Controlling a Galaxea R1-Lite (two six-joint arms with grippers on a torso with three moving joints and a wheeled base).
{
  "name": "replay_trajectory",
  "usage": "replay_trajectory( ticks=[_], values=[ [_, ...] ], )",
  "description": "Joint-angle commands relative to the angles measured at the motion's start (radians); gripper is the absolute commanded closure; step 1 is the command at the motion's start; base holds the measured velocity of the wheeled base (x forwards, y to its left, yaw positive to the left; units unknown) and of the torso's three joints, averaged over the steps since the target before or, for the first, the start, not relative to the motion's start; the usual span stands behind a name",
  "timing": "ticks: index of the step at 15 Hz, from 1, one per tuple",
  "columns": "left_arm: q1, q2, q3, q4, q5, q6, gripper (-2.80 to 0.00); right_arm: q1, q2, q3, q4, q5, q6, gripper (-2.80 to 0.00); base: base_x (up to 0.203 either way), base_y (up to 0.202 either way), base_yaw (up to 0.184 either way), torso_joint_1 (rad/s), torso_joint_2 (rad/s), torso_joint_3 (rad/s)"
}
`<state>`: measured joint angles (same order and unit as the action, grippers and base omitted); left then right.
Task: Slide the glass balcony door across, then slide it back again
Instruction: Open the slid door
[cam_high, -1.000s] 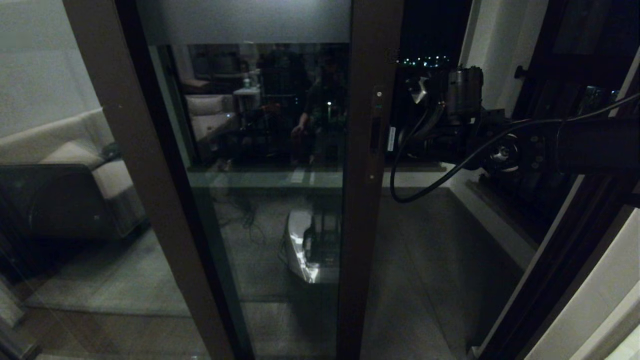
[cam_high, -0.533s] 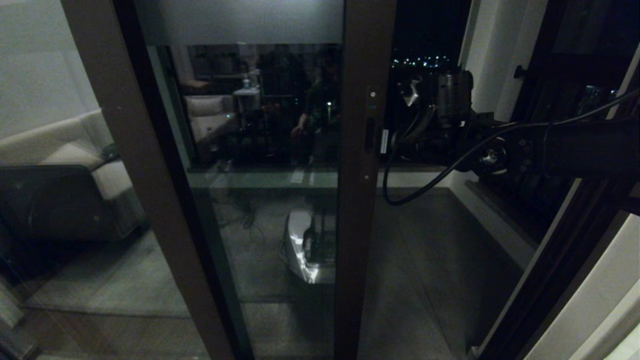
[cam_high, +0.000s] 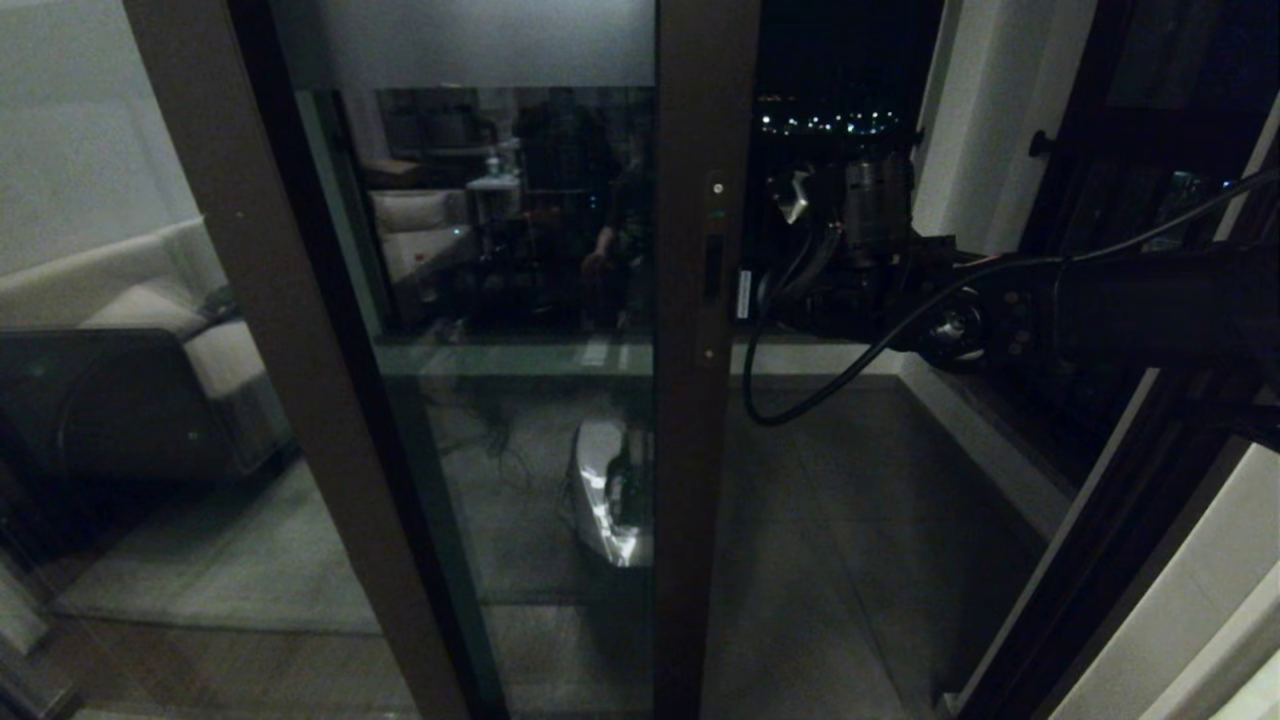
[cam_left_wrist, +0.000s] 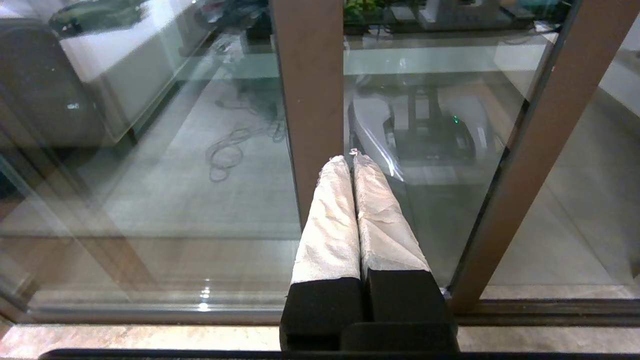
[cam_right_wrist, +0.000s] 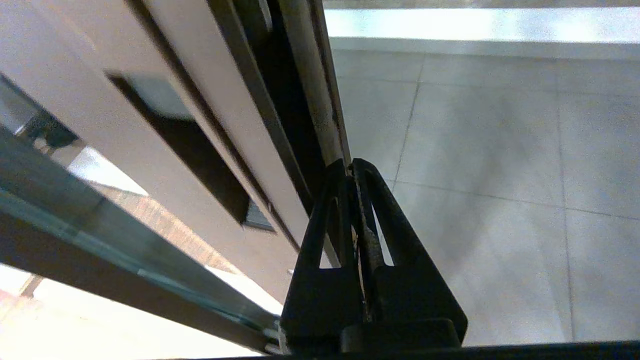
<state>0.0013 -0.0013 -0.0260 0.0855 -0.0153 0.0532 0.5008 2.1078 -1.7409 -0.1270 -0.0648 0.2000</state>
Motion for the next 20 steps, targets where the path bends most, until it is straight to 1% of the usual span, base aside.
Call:
replay_trajectory(
  ticks=[1,10,14,15,17,18,20],
  values=[
    [0.0,0.0,0.0,0.0,0.0,0.0,0.0,0.013,0.014,-0.002,0.0,-0.003,0.0,0.0,0.0,0.0,0.0,0.0,0.0,0.0],
    [0.0,0.0,0.0,0.0,0.0,0.0,0.0,0.05,0.051,-0.022,0.0,-0.003,0.001,0.0,0.0,0.0,0.0,0.0,0.0,0.0],
    [0.0,0.0,0.0,0.0,0.0,0.0,0.0,0.05,0.044,-0.014,0.0,-0.005,0.007,0.0,0.0,0.0,0.0,0.0,0.0,0.0],
    [0.0,0.0,0.0,0.0,0.0,0.0,0.0,0.046,0.036,-0.005,0.0,-0.014,0.007,0.0,0.0,0.0,0.0,0.0,0.0,0.0],
    [0.0,0.0,0.0,0.0,0.0,0.0,0.0,0.041,0.025,0.012,0.0,-0.082,0.009,0.0,0.0,0.0,0.0,0.0,0.0,0.0],
    [0.0,0.0,0.0,0.0,0.0,0.0,0.0,0.038,0.01,0.028,0.0,-0.092,0.009,0.0,0.0,0.0,0.0,0.0,0.0,0.0],
    [0.0,0.0,0.0,0.0,0.0,0.0,0.0,0.022,-0.036,0.076,0.0,-0.085,0.007,0.0,0.0,0.0,0.0,0.0,0.0,0.0]
  ],
)
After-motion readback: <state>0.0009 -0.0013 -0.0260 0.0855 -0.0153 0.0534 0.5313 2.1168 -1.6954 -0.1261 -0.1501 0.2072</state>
